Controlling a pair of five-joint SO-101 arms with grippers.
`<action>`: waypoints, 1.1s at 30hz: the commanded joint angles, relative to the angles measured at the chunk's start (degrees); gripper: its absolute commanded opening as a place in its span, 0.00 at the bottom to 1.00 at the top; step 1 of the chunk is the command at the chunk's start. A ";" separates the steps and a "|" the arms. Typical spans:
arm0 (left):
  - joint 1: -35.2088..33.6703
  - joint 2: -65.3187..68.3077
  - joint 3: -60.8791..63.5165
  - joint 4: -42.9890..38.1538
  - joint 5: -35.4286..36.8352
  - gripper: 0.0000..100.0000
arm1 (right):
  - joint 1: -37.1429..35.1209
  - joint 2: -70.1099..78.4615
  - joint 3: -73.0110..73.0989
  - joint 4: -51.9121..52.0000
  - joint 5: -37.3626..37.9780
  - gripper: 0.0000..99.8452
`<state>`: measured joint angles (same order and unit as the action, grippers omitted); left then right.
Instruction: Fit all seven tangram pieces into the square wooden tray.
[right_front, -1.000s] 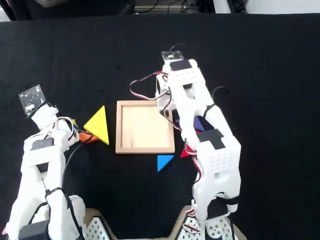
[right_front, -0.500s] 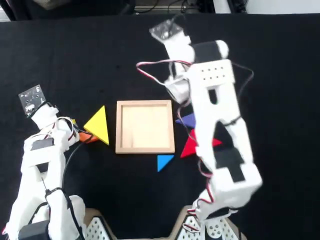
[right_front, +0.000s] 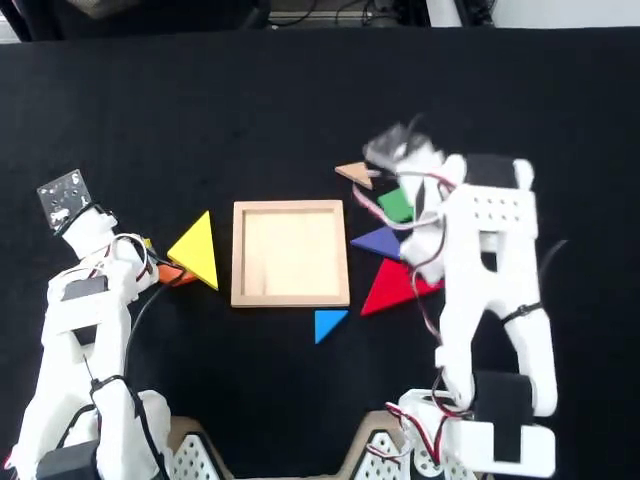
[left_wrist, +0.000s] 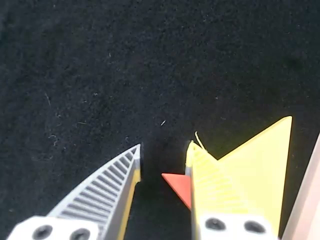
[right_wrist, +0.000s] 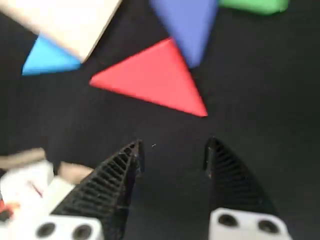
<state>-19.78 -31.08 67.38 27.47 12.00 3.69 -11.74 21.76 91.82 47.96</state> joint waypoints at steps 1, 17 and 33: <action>0.31 -0.18 -0.57 -1.41 0.09 0.16 | 2.46 -2.59 6.64 -1.58 13.10 0.20; 0.40 -0.18 -0.75 -1.41 0.09 0.16 | 4.22 -2.95 23.60 -32.00 23.74 0.20; 0.40 -0.18 -0.92 -1.41 0.09 0.16 | -15.56 -17.10 29.23 -19.43 32.09 0.01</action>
<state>-19.78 -31.08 67.38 26.95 12.00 -10.37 -26.07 48.48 72.31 75.47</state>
